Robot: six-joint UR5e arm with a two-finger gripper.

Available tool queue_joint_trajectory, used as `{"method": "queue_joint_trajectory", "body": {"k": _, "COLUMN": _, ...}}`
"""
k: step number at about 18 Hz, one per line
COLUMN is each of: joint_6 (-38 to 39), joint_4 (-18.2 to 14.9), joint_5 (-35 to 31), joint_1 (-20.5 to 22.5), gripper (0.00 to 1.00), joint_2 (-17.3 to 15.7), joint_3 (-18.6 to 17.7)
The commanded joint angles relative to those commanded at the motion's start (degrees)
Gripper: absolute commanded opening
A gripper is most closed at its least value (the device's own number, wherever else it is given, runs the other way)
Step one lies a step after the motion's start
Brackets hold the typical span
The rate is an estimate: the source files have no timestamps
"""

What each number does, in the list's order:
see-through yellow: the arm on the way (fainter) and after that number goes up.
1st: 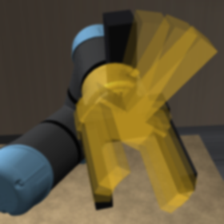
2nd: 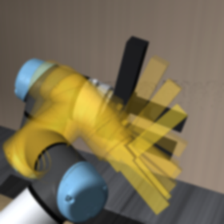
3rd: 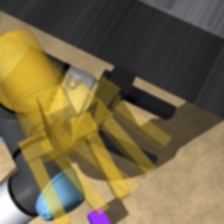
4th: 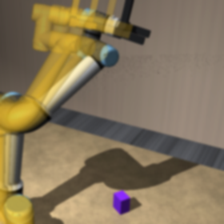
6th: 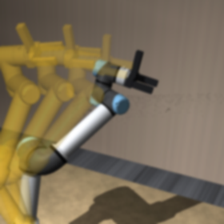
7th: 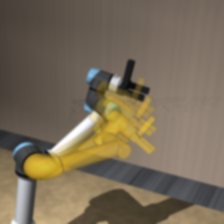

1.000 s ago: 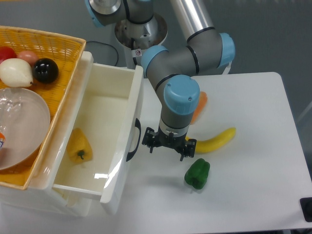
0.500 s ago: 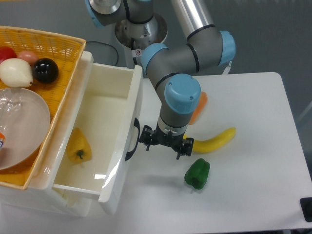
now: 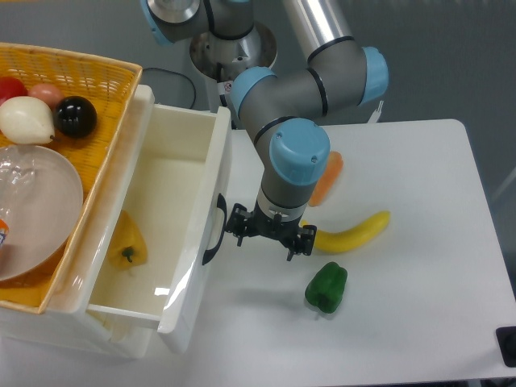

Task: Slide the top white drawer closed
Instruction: 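Push the open white drawer inward with the gripper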

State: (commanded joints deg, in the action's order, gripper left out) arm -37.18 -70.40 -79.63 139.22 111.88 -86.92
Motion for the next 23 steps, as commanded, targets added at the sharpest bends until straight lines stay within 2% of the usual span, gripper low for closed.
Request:
{"method": "queue_joint_trajectory", "body": {"k": 19, "joint_6": 2.29, "joint_4": -0.62, "joint_5": 0.97, "joint_1": -3.78, "gripper": 1.00, "joint_2": -0.70, "joint_3": -0.53}}
{"method": "queue_joint_trajectory", "body": {"k": 23, "joint_6": 2.29, "joint_4": -2.37, "joint_5": 1.40, "joint_1": -4.49, "gripper": 1.00, "joint_2": -1.76, "joint_3": -0.62}}
